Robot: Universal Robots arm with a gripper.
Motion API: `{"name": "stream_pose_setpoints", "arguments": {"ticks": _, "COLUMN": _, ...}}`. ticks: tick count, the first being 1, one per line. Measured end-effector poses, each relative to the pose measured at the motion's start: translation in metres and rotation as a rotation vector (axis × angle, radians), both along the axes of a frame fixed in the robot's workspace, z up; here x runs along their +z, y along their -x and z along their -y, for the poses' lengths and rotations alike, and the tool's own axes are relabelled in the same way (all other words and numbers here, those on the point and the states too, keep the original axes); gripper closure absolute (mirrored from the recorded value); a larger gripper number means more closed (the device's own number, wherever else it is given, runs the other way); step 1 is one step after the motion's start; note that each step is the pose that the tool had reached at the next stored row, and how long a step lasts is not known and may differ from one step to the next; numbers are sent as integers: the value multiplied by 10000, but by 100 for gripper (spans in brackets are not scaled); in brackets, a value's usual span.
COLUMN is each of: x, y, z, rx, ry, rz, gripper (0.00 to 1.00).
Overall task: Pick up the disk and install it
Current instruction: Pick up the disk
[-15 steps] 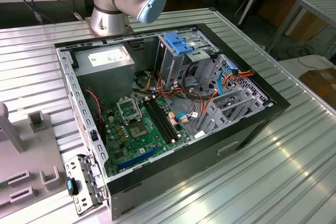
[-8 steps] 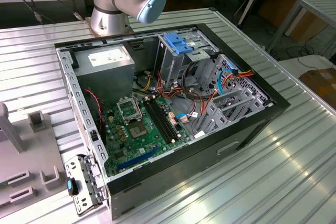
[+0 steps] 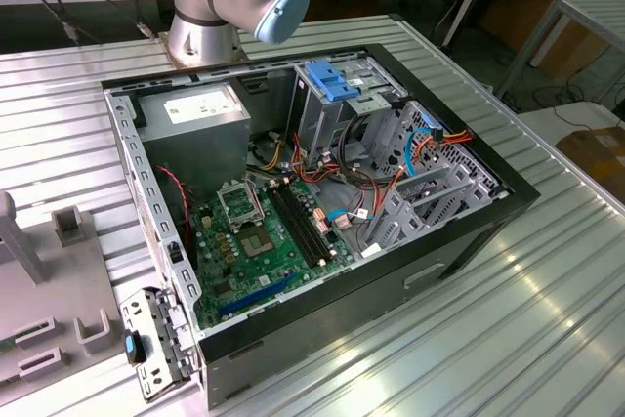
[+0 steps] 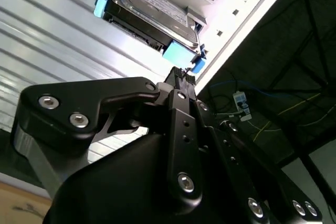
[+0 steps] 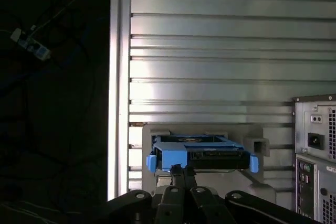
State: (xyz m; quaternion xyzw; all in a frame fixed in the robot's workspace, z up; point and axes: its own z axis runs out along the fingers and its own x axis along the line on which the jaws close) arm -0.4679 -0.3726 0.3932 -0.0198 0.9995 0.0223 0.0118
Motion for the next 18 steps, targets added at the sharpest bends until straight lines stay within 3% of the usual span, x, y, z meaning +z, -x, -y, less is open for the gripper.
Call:
{"name": "stream_pose_setpoints", "arguments": {"ticks": 4, "x": 0, "y": 0, "z": 0, "rx": 987, "ry": 4, "rz": 0, "gripper": 89}}
{"name": "stream_pose_setpoints", "arguments": {"ticks": 6, "x": -1, "y": 0, "z": 0, "rx": 1951, "ry": 14, "rz": 0, "gripper": 89}}
{"name": "stream_pose_setpoints", "arguments": {"ticks": 8, "x": -1, "y": 0, "z": 0, "rx": 3188, "ry": 23, "rz": 0, "gripper": 89}}
{"name": "stream_pose_setpoints", "arguments": {"ticks": 13, "x": -1, "y": 0, "z": 0, "rx": 4326, "ry": 27, "rz": 0, "gripper": 89}}
{"name": "stream_pose_setpoints", "arguments": {"ticks": 18, "x": -2, "y": -1, "z": 1, "rx": 5767, "ry": 62, "rz": -6, "gripper": 89}}
